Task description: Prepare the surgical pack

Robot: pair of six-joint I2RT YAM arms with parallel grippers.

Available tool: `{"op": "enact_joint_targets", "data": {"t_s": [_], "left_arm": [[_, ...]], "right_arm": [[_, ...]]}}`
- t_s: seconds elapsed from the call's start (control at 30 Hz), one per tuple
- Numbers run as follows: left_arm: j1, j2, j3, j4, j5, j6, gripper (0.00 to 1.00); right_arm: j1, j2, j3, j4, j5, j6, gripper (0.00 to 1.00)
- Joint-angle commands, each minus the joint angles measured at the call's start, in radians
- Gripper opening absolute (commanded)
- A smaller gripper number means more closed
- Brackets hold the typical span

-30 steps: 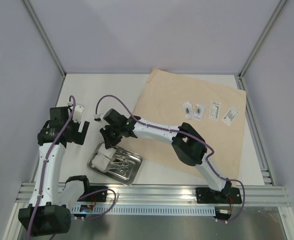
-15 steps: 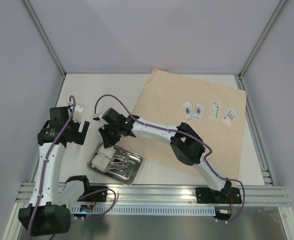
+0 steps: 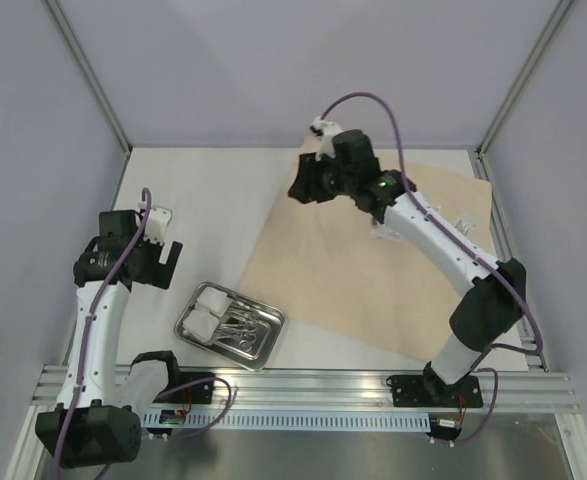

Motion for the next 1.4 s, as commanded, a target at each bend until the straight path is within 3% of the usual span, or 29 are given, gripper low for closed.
{"op": "enact_joint_targets", "data": {"t_s": [0.0,0.07,0.17,0.27,0.33,0.37,0.47,0.57,0.77,0.93,1.07,1.27,1.37], "left_arm": [[-0.003,0.017,0.067,-0.02,0.043,0.017,1.0],[-0.003,0.037,0.092,-0.027,0.063,0.018,1.0],[-0.003,0.074,0.129,-0.036,0.1,0.025,1.0],[-0.015,0.139,0.188,-0.076,0.197,0.037,0.99],[-0.059,0.184,0.243,-0.105,0.266,0.051,0.97],[-0.134,0.23,0.259,-0.131,0.267,0.057,0.96],[-0.318,0.32,0.296,-0.165,0.225,0.075,0.94],[-0.429,0.382,0.299,-0.168,0.208,0.081,0.94],[-0.455,0.416,0.264,-0.142,0.304,0.088,0.94],[-0.455,0.407,0.224,-0.115,0.217,0.074,0.94],[-0.455,0.398,0.207,-0.102,0.145,0.065,0.94],[-0.455,0.348,0.187,-0.098,0.111,0.068,0.95],[-0.455,0.319,0.178,-0.099,0.099,0.072,0.95]], "right_arm": [[-0.216,-0.034,-0.115,-0.11,0.154,0.027,0.48],[-0.332,-0.03,-0.146,-0.148,0.23,0.013,0.49],[-0.417,0.016,-0.172,-0.145,0.373,-0.045,0.49],[-0.46,0.107,-0.132,-0.145,0.395,-0.079,0.49],[-0.466,0.171,-0.089,-0.138,0.402,-0.094,0.49],[-0.466,0.191,-0.074,-0.138,0.419,-0.105,0.49],[-0.466,0.265,-0.023,-0.13,0.431,-0.139,0.49],[-0.468,0.337,0.021,-0.133,0.404,-0.159,0.48],[-0.466,0.406,0.014,-0.093,0.332,-0.177,0.47],[-0.466,0.466,0.029,-0.101,0.317,-0.191,0.45],[-0.46,0.478,0.045,-0.124,0.318,-0.202,0.35],[-0.46,0.477,0.048,-0.153,0.306,-0.193,0.07],[-0.454,0.445,0.038,-0.165,0.298,-0.197,0.01]]}}
